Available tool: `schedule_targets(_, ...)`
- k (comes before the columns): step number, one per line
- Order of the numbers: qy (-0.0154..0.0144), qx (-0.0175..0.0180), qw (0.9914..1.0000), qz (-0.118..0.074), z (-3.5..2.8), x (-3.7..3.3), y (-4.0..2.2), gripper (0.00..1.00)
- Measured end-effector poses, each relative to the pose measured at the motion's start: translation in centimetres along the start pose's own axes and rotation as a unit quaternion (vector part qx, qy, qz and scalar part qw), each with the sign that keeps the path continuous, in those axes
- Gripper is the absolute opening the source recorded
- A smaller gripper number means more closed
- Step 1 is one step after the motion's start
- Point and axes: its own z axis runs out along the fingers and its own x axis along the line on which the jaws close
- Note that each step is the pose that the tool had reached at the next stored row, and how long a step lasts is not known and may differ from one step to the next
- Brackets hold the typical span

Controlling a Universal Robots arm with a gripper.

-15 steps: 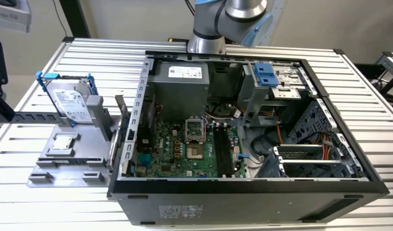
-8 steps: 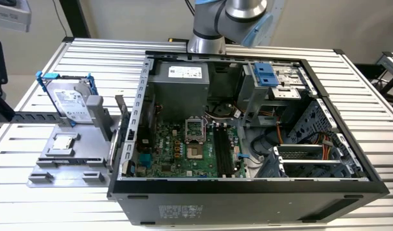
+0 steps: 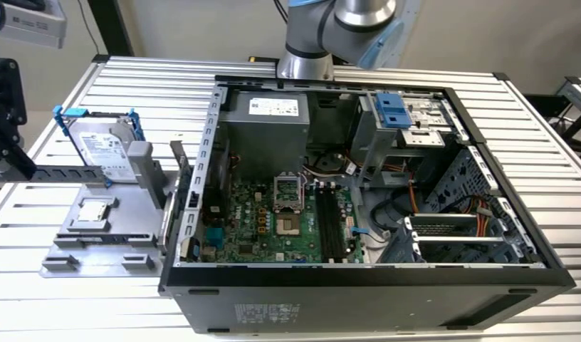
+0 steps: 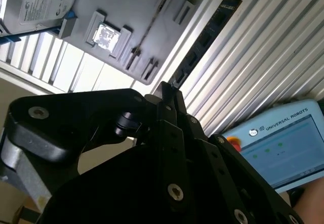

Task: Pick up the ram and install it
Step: 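Pick up the ram and move it above insertion slot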

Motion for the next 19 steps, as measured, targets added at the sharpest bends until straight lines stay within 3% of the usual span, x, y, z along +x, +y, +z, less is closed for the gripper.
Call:
schedule_targets(10,0.0,-0.003,1.0,0.0,-0.01,-0.03,-2.75,0.0)
schedule_targets(19,0.0,-0.0032,0.99999,0.0,-0.02,-0.16,-5.03,0.0)
